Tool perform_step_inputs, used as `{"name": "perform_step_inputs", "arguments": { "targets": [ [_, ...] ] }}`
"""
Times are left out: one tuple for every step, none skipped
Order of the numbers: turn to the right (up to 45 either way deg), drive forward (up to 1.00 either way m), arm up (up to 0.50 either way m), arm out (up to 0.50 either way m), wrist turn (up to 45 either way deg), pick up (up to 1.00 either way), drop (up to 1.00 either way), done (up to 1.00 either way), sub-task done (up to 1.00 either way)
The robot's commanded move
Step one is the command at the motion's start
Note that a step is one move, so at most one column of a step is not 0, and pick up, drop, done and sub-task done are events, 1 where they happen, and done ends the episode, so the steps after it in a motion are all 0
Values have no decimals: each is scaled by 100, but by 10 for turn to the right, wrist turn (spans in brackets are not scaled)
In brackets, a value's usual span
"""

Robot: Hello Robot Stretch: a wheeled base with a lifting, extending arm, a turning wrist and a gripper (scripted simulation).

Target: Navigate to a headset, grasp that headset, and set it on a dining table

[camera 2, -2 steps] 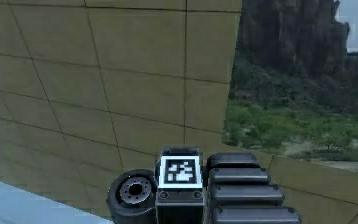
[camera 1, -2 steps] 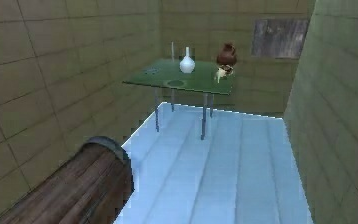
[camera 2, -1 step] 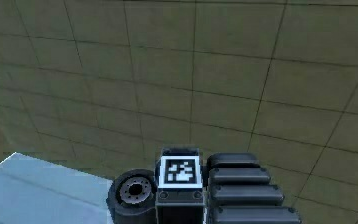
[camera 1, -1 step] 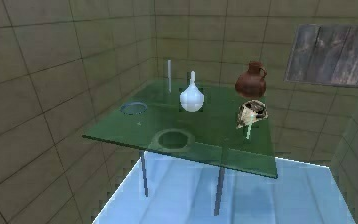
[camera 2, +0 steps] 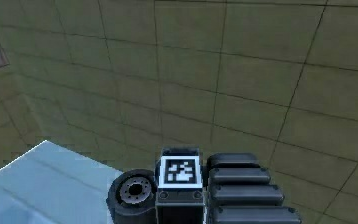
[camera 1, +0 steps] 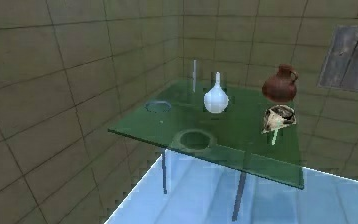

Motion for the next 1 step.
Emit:
{"name": "perform_step_inputs", "arguments": {
  "targets": [
    [0, 30, 0, 0, 0, 0, 0, 0, 0]
  ]
}}
